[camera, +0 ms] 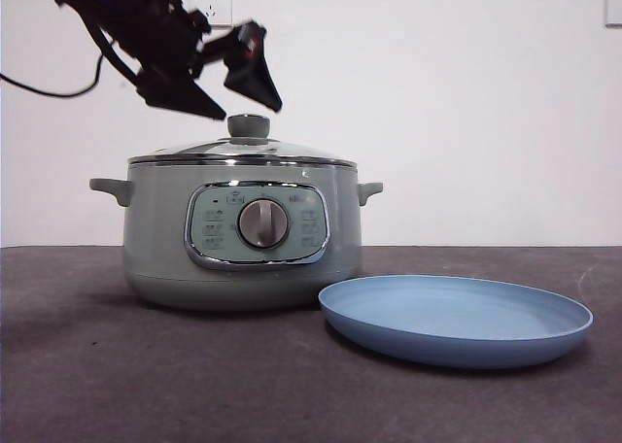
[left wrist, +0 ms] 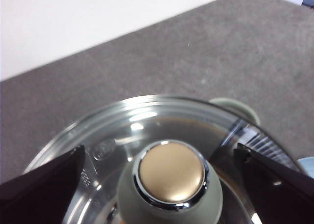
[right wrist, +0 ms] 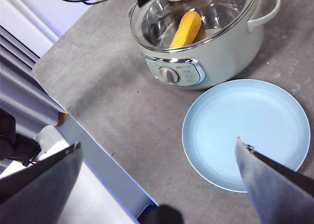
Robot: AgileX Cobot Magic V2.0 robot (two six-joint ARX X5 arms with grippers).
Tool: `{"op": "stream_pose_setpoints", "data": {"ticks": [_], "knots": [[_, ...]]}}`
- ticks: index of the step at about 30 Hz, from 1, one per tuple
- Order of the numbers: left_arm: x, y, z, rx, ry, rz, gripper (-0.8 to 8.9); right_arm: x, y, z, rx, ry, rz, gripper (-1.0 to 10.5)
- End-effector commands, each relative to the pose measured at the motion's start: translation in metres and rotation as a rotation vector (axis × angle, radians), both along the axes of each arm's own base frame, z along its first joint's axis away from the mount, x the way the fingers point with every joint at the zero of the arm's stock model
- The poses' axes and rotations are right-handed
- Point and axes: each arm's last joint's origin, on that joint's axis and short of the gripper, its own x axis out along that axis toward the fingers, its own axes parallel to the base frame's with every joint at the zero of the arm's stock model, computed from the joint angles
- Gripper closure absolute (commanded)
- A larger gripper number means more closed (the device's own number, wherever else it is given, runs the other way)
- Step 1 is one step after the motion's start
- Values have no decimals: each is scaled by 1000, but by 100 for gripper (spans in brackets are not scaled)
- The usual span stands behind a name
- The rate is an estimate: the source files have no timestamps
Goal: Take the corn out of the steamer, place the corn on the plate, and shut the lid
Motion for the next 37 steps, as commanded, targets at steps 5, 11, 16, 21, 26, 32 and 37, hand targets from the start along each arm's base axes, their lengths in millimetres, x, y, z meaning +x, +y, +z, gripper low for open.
{"op": "stream_pose_setpoints", "data": {"ticks": [5, 11, 16, 21, 26, 32, 37], "knots": [[8, -7, -17, 30, 15, -7, 218, 0, 0, 1, 0, -9, 5, 317], [7, -10, -18, 33, 22, -11, 236, 0, 0, 1, 0, -9, 5, 317], [4, -13, -21, 46, 53, -23, 509, 0, 0, 1, 0, -9, 5, 317], [3, -15, -22, 50, 67, -28, 697, 0, 0, 1, 0, -9, 5, 317], [3, -15, -22, 30, 81, -18, 822, 0, 0, 1, 0, -8, 5, 317], [3, -15, -19, 26, 76, -20, 822, 0, 0, 1, 0, -9, 5, 317], [-1, -13, -6, -3, 43, -13, 822, 0, 0, 1, -7, -10, -2, 317]]}}
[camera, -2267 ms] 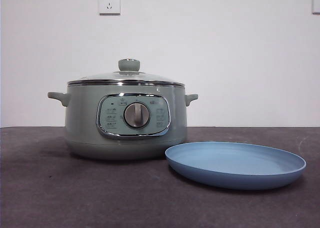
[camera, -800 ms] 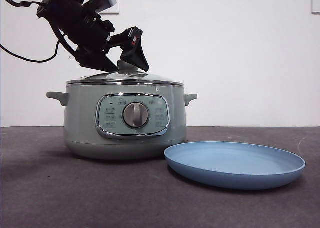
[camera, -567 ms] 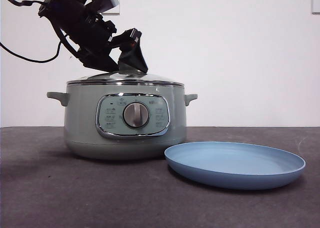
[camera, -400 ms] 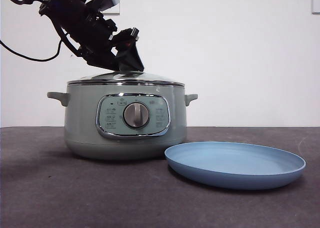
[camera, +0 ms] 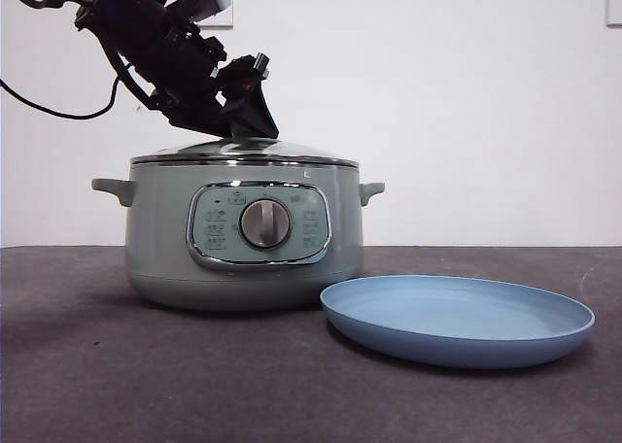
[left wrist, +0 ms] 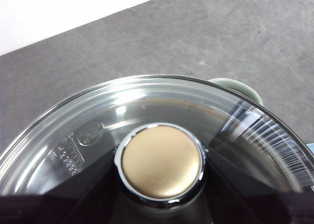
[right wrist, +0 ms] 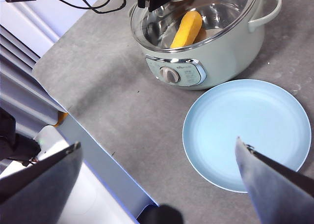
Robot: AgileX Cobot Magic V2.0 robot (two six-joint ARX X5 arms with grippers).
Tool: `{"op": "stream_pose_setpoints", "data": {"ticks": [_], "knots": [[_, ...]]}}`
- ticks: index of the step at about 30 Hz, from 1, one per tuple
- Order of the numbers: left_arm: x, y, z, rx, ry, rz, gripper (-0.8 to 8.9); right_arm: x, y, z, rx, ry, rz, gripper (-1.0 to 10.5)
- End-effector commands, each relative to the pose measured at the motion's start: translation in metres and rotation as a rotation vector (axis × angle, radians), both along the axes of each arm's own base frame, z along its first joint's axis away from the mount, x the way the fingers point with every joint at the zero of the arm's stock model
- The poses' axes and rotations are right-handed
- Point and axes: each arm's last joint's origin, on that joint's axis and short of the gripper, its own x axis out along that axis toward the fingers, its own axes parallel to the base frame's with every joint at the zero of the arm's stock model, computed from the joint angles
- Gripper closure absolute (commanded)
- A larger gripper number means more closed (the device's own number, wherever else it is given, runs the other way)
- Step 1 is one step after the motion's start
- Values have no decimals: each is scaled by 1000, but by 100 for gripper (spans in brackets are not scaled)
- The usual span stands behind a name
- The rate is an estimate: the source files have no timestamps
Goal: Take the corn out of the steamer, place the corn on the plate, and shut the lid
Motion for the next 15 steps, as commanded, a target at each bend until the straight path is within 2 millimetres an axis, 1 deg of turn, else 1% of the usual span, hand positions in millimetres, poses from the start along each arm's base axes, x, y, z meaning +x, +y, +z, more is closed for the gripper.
{"op": "stream_pose_setpoints", "data": {"ticks": [1, 4, 11, 15], "knots": [[-6, 0, 12, -34, -15, -7, 822, 0, 0, 0, -13, -10, -9, 317], [-10, 2, 24, -47, -44, -8, 822, 1, 0, 0, -27, -11, -24, 317], [-24, 8, 64, -88, -140, -8, 822, 1, -1, 0, -31, -12, -28, 317], [-43, 16, 87, -108, -171, -7, 822, 2, -1, 0, -33, -17, -30, 317]]}}
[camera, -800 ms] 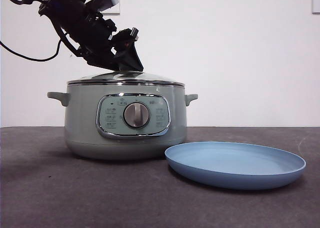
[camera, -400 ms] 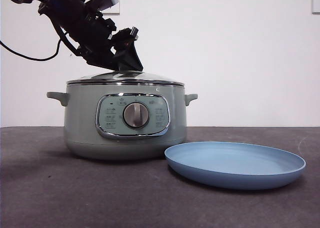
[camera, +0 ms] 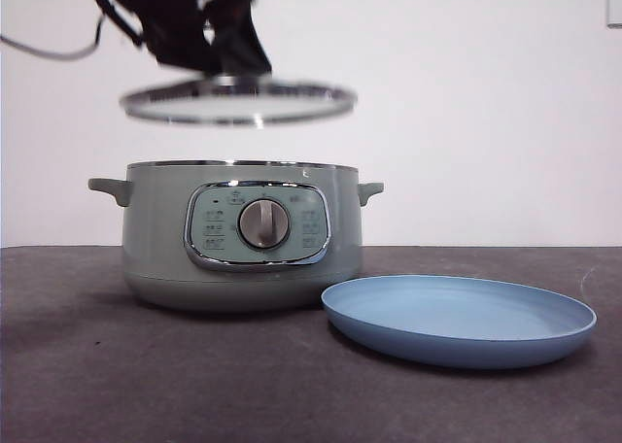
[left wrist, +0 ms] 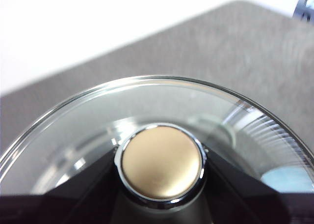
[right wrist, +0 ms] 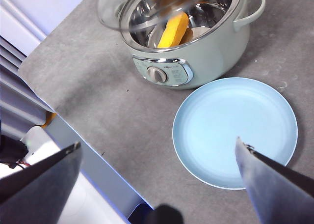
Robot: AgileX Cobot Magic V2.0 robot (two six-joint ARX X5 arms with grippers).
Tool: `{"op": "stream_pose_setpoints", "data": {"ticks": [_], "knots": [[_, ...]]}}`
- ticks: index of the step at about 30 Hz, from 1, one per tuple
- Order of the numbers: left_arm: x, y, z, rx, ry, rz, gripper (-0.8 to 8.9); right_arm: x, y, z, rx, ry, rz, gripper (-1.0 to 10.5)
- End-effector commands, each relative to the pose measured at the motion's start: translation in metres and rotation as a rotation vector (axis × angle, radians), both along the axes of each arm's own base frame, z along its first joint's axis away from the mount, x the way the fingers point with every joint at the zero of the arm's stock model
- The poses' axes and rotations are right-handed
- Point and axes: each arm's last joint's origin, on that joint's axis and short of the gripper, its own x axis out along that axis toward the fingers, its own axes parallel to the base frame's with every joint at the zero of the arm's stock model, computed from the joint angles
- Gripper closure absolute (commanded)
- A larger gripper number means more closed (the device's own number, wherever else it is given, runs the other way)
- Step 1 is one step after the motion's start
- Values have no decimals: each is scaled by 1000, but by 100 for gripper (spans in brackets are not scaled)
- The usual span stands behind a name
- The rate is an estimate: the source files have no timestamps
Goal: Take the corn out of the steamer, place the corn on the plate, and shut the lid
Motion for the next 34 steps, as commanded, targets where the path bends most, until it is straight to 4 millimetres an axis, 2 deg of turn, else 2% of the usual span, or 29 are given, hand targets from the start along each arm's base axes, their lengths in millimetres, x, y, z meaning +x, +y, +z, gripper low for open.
{"op": "stream_pose_setpoints", "data": {"ticks": [1, 4, 9, 13, 16, 21, 24, 28, 34], "knots": [[-19, 7, 33, -49, -73, -8, 822, 2, 1, 1, -1, -18, 2, 317], [-42, 17, 49, -45, -66, -7, 822, 9, 1, 2, 16, -21, -14, 317], [-93, 38, 82, -58, -98, -2, 821, 30, 5, 5, 82, -35, -55, 317], [-138, 58, 104, -95, -137, 23, 822, 52, 18, 4, 127, -46, -34, 317], [-173, 74, 115, -114, -165, 66, 822, 71, 37, 0, 128, -43, -30, 318], [-221, 95, 118, -104, -166, 114, 822, 105, 86, -8, 32, -24, -19, 318], [-243, 105, 116, -96, -156, 137, 822, 127, 117, -9, -11, -10, 8, 318], [-264, 114, 113, -107, -135, 143, 822, 157, 164, -7, -74, -6, 24, 321], [-281, 122, 108, -96, -126, 168, 822, 197, 225, -15, -212, -15, 11, 321]]}}
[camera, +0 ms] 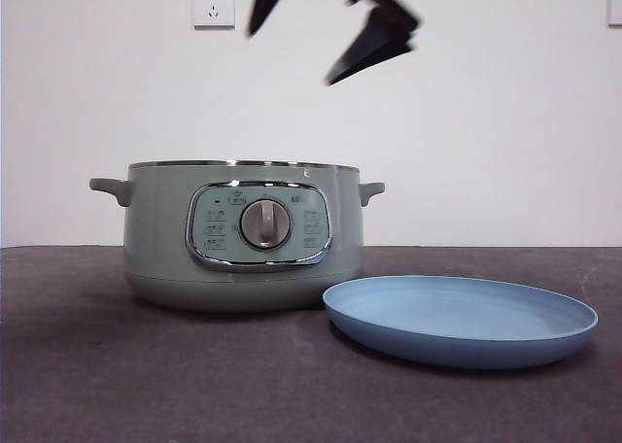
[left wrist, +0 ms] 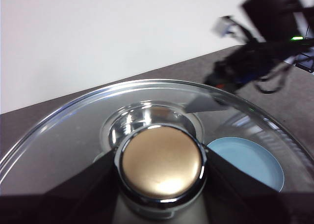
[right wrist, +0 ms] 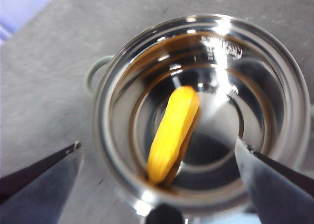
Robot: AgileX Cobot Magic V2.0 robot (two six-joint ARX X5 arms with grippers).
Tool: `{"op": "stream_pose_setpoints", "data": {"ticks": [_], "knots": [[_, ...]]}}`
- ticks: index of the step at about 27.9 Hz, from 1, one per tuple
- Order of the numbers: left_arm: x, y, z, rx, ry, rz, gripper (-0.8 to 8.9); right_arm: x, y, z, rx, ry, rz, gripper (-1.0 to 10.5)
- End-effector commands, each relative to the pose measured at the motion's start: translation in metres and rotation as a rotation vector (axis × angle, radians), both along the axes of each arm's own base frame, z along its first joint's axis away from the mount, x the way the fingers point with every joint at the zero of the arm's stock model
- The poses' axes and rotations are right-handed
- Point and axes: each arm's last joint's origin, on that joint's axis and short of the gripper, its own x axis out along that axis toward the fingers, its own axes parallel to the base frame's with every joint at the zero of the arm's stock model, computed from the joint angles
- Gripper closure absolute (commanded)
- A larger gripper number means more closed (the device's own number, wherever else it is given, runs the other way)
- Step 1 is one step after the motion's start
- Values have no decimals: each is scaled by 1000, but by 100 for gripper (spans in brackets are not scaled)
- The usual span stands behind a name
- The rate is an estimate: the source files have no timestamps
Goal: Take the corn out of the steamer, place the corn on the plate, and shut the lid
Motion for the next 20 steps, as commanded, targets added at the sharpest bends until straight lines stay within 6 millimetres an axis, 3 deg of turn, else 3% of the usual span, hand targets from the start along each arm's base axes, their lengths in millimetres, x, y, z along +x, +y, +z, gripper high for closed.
{"op": "stream_pose_setpoints", "data": {"ticks": [1, 5, 9, 18, 20], "knots": [[-7, 3, 7, -30, -56, 5, 822, 22, 29, -10, -66, -21, -8, 321], [-8, 3, 5, -20, -33, 3, 822, 52, 66, -39, -136, -38, -36, 321], [-8, 3, 3, -11, -15, 2, 822, 70, 82, -81, -210, -21, -72, 326], [-9, 4, 1, 17, -10, -4, 822, 78, 101, -139, -270, 48, -47, 362], [-9, 4, 0, 21, -3, -4, 822, 77, 105, -146, -281, 58, -40, 442]]}}
